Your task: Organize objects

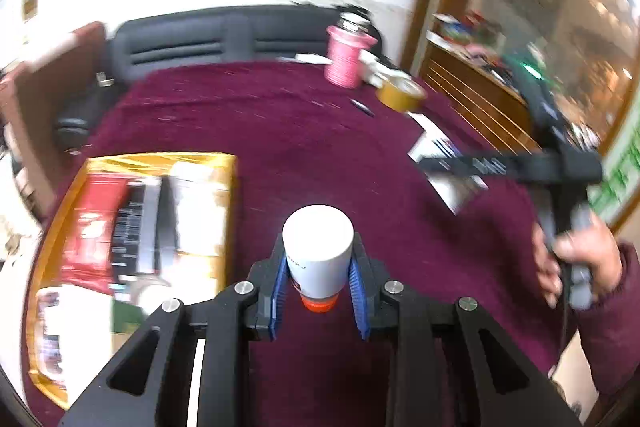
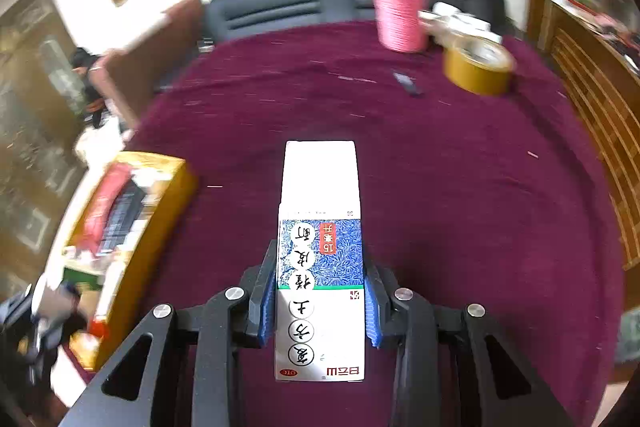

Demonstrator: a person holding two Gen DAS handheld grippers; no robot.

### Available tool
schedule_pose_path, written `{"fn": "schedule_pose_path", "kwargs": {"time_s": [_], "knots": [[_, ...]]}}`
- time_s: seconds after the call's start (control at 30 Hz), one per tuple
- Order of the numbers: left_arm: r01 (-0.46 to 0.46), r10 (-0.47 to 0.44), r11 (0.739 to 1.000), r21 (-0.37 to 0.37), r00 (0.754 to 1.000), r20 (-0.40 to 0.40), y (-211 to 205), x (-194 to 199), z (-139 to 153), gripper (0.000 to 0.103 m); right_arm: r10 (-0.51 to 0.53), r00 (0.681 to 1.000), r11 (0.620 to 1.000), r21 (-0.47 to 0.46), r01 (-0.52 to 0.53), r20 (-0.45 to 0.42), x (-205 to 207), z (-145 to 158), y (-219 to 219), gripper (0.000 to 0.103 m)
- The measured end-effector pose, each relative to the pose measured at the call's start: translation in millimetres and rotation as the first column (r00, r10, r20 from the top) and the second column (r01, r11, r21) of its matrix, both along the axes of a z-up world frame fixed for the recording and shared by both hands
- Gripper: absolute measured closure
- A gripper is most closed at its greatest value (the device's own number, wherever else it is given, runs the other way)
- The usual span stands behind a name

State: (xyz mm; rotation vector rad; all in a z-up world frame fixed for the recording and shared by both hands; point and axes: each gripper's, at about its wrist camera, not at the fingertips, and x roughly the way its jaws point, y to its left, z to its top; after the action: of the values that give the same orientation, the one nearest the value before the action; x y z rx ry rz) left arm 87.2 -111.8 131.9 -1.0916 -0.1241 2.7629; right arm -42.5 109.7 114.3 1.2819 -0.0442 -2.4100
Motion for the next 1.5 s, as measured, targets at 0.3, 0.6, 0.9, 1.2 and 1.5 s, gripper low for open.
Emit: {"fn": "schedule_pose_path", "kwargs": {"time_s": [0.3,0.6,0.9,1.2,1.5], "knots": [[-0.267,0.267,0.964,-0.001,0.963,0.025,-134.4,-14.1,8.5,0.077,0.240,0.966,0.963,-0.150,-0.224,0.098,20.1,0.7,-133.7,0.065],[-0.310,0.309,0.951,-0.017,0.943,0.121,-178.9,-40.4,-32.6,0.077,0.316,0.935,0.948,-0.100,-0.303,0.159,34.0,-32.5,-229.1,0.065],[-0.331,0.330,0.943,0.020,0.942,0.058,-182.5,-33.9,-35.3,0.021,0.288,0.947,0.955,-0.123,-0.271,0.145,28.2,-35.0,-235.3,0.043],[-0.447,0.448,0.893,0.061,0.866,-0.222,-160.8,44.7,17.3,0.000,0.147,0.962,0.988,-0.021,-0.156,-0.230,93.4,22.2,-184.9,0.010],[-0.301,0.364,0.876,0.377,0.925,-0.107,-159.8,73.0,8.9,0.000,0.135,0.934,0.990,0.076,-0.116,-0.331,144.6,12.5,-169.4,0.007]]}}
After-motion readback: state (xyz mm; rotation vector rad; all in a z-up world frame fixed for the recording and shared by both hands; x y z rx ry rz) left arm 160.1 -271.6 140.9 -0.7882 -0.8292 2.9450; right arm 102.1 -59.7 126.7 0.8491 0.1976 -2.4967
